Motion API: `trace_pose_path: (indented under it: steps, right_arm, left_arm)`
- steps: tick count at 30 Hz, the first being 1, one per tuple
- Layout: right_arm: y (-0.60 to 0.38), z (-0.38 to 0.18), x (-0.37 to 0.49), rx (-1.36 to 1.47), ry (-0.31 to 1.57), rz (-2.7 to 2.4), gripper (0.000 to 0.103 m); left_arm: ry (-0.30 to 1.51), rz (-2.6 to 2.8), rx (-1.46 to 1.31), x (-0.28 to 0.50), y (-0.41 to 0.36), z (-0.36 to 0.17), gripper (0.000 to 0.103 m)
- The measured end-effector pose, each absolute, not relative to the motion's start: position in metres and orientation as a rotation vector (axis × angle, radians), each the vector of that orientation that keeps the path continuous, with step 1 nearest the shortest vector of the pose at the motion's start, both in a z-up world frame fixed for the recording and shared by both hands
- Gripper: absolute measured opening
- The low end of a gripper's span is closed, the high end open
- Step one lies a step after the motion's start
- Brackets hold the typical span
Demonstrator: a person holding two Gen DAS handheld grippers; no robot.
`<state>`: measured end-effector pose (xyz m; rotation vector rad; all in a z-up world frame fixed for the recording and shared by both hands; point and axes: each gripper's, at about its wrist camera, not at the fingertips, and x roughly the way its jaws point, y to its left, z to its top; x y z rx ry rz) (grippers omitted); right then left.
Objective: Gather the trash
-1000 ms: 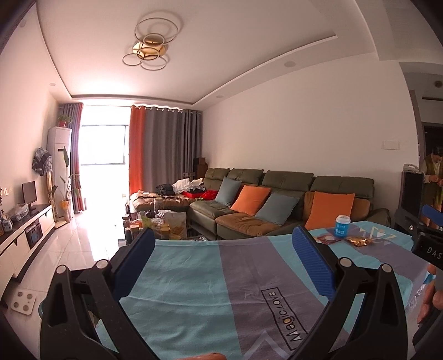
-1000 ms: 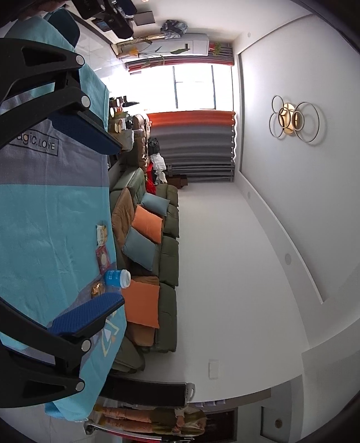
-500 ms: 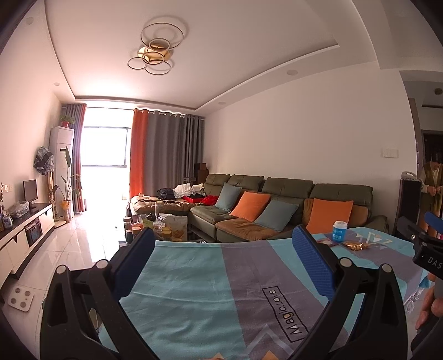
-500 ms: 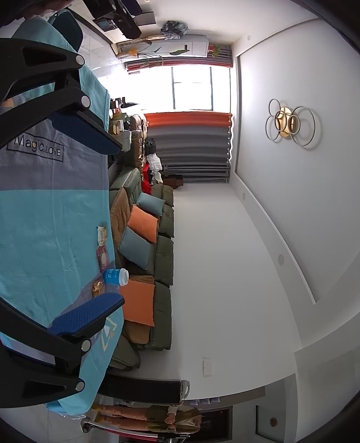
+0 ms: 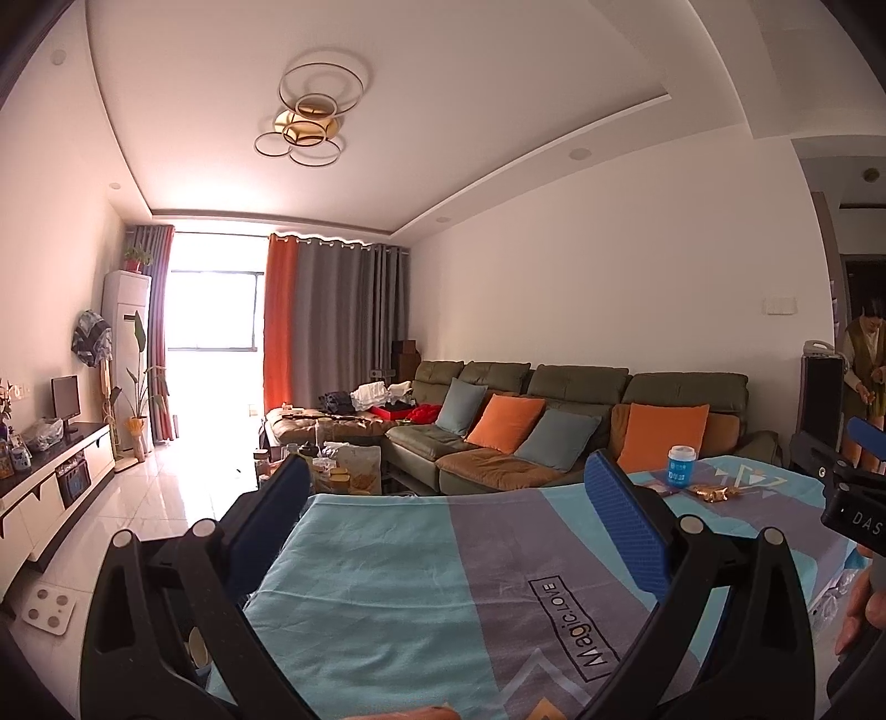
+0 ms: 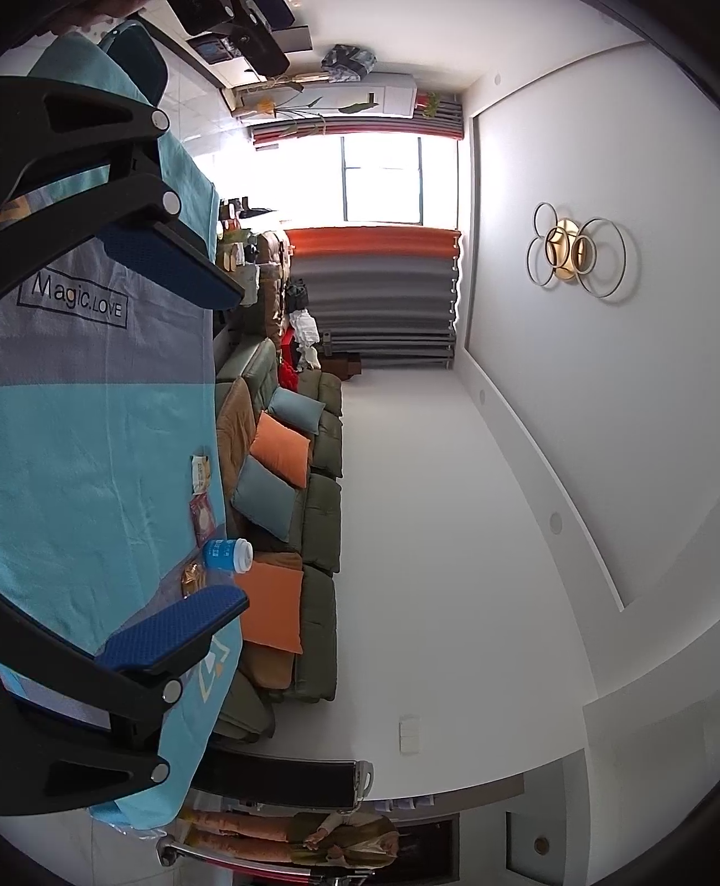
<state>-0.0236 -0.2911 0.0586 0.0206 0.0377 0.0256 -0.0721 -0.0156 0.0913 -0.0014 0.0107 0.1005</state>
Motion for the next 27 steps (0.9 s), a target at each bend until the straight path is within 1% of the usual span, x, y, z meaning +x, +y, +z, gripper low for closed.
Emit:
trace_pose_path:
  steps: [27]
  right_arm:
    - [-0.284, 0.057, -0.019, 0.002, 0.071, 0.044, 0.096]
  left_arm:
    - [0.057, 0.091, -0.018, -0.064, -0.010, 0.085, 0.098]
